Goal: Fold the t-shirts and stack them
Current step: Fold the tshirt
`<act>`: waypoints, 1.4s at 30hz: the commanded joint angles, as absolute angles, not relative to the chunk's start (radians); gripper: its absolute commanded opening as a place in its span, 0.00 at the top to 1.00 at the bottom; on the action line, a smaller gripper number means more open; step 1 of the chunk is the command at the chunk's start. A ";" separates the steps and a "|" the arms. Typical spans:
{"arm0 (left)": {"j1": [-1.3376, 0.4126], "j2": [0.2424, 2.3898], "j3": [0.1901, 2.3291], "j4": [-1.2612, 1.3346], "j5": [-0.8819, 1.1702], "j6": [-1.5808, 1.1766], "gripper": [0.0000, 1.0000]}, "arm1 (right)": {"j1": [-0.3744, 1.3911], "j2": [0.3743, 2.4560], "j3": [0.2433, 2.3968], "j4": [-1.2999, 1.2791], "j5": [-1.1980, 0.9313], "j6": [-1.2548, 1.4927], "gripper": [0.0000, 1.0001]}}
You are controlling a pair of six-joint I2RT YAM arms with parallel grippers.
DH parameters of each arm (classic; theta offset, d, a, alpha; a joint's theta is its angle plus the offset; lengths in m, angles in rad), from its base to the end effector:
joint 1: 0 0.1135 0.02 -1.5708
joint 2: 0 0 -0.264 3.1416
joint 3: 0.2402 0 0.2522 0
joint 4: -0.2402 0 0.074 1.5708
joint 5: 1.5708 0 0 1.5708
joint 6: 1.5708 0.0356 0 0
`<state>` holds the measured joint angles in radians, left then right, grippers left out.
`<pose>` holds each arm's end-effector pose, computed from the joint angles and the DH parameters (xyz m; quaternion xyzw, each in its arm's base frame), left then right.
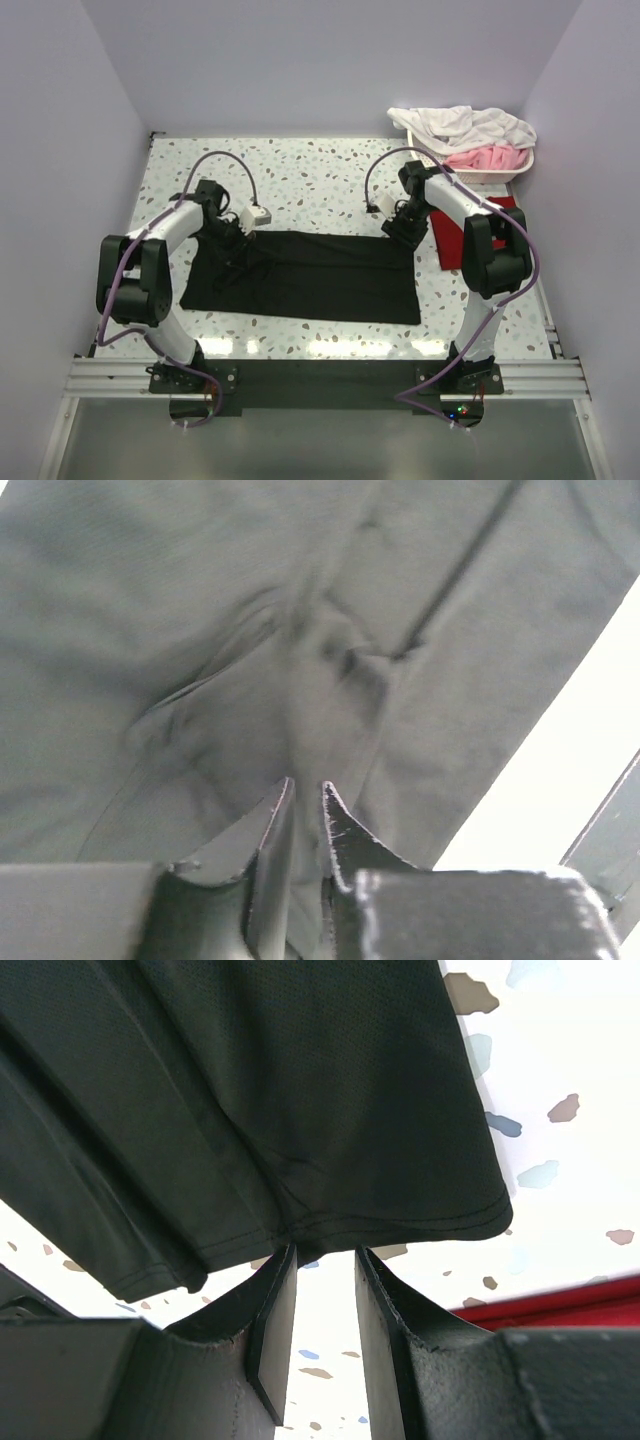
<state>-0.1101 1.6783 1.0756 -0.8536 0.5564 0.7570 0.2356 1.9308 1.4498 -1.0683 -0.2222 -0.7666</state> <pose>0.2922 -0.0512 0.1830 0.4175 0.8646 -0.2425 0.1393 0.3485 0.0917 0.1917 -0.4784 0.8710 0.1042 0.0394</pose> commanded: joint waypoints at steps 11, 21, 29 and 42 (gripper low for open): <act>0.000 1.848 1.190 -0.867 0.595 0.672 0.67 | 0.236 1.916 1.439 -1.058 -0.218 -0.767 0.67; -0.029 1.786 1.158 -0.868 0.614 0.706 0.92 | 0.236 1.917 1.437 -1.057 -0.218 -0.762 0.67; -0.127 1.686 1.086 -0.881 0.612 0.770 1.00 | 0.236 1.927 1.448 -1.055 -0.221 -0.759 0.67; -0.265 1.523 0.966 -0.902 0.482 0.913 0.72 | 0.238 1.934 1.466 -1.065 -0.222 -0.764 0.67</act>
